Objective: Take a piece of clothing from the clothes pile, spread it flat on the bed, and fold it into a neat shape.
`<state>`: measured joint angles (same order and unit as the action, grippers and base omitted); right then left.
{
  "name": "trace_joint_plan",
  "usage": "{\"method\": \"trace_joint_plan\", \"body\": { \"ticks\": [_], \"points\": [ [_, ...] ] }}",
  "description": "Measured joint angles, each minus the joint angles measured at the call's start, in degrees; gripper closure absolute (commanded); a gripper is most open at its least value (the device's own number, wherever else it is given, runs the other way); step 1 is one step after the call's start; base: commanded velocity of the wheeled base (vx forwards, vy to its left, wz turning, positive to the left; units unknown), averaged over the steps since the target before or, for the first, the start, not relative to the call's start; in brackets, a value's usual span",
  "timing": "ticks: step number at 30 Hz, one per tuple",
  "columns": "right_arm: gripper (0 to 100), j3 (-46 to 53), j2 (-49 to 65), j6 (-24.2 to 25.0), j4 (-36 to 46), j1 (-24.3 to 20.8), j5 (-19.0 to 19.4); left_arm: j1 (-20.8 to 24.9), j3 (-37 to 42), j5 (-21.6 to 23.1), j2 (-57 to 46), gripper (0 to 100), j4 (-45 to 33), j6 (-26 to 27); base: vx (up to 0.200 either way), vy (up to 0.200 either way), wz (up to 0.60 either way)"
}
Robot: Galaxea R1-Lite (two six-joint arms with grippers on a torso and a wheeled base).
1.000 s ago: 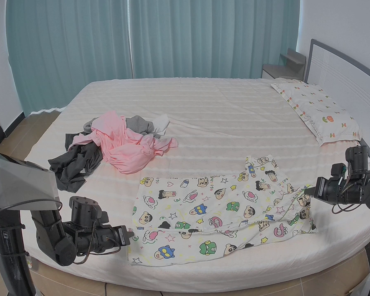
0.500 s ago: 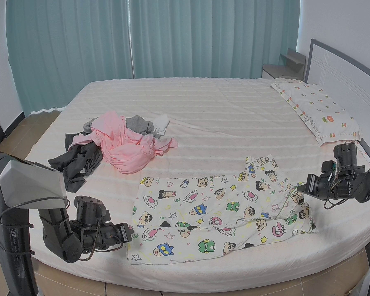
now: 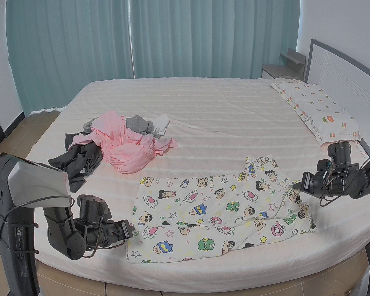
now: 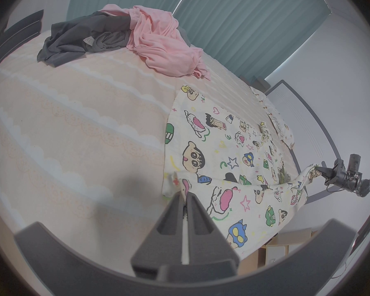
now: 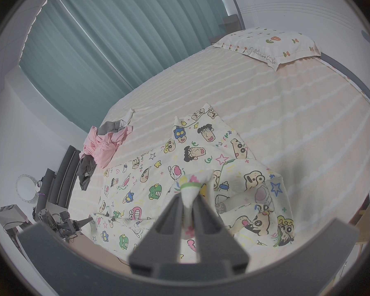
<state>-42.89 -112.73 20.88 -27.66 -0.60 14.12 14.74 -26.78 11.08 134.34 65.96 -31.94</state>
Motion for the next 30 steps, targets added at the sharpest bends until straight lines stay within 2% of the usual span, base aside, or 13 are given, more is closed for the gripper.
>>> {"method": "trace_joint_plan", "body": {
  "ticks": [8,12,15,20,30],
  "points": [
    [0,1.6,-1.0,0.2,-0.1,-0.3,0.2,-0.2,-0.5,-0.4,1.0,0,0.1,-1.1,0.0,0.0,0.0],
    [0,4.2,-0.5,0.4,-0.4,-0.5,0.3,-0.2,-0.5,-0.4,1.1,0,2.0,-4.5,0.0,0.0,0.0],
    [0,5.8,0.5,2.4,-0.7,-0.9,0.7,-0.2,-0.1,-0.1,1.2,0,5.1,-7.1,0.0,0.0,0.0],
    [0,6.1,0.7,9.8,-3.8,-3.6,0.7,-0.3,0.7,0.2,1.4,0,8.2,-8.8,0.0,0.0,0.0],
    [0,1.7,-9.6,12.2,-9.9,-6.7,-1.8,-0.7,1.8,0.5,1.9,0,10.6,-9.6,0.0,0.0,0.0]
  ]
}}
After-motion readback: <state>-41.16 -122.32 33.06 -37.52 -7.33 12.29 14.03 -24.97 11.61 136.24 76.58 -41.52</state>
